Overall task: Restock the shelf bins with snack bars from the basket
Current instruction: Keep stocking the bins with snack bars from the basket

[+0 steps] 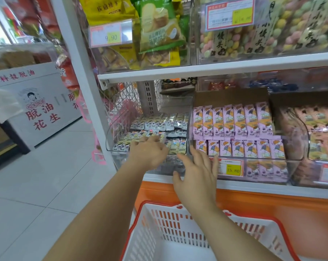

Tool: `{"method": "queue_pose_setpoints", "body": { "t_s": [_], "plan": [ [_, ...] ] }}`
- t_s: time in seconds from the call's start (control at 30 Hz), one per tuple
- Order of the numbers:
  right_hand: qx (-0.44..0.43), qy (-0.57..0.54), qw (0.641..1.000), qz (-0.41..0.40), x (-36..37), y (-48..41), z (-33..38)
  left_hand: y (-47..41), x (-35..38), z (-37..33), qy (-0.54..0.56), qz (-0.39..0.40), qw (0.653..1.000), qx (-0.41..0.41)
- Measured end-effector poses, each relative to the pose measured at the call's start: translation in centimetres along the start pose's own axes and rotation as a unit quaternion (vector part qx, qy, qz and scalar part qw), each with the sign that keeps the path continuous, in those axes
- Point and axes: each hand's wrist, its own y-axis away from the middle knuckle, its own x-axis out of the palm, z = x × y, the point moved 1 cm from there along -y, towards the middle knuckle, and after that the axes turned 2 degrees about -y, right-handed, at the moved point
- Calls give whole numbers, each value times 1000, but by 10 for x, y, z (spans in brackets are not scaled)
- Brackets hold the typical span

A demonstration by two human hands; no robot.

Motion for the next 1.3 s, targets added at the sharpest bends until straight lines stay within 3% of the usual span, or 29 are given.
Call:
{"method": "queue_pose_setpoints", "body": {
  "t_s": [0.07,0.13,0.2,0.27,0.4,0.5,0.63,0.77,0.97,1.2,1.3],
  "plan": [
    [0,-21,1000,12,-7,-1,-1,8,3,-4,35,-37,999,-3],
    [-1,-77,997,9,-20,-4,0,22,7,-4,90,-149,985,11],
    [6,-180,984,7,-38,-9,3,43,13,-3,111,-276,952,70],
    [-5,-276,960,38,-52,-7,2,65,28,1,101,-341,926,129],
    [-27,-264,959,101,-46,28,-44,99,82,14,67,-295,940,159],
    [40,-176,956,233,-4,71,-105,117,130,30,52,-223,962,148],
    [98,-14,892,441,47,110,-181,126,181,48,41,-141,986,78],
    [105,120,810,564,77,126,-227,126,219,53,49,-105,993,26],
    [159,106,758,624,122,150,-250,130,244,51,23,-81,996,-5],
    [156,111,746,638,131,168,-259,127,245,49,29,-95,995,-19],
    [156,78,764,622,121,156,-246,128,243,48,23,-78,996,-23]
  ]
}}
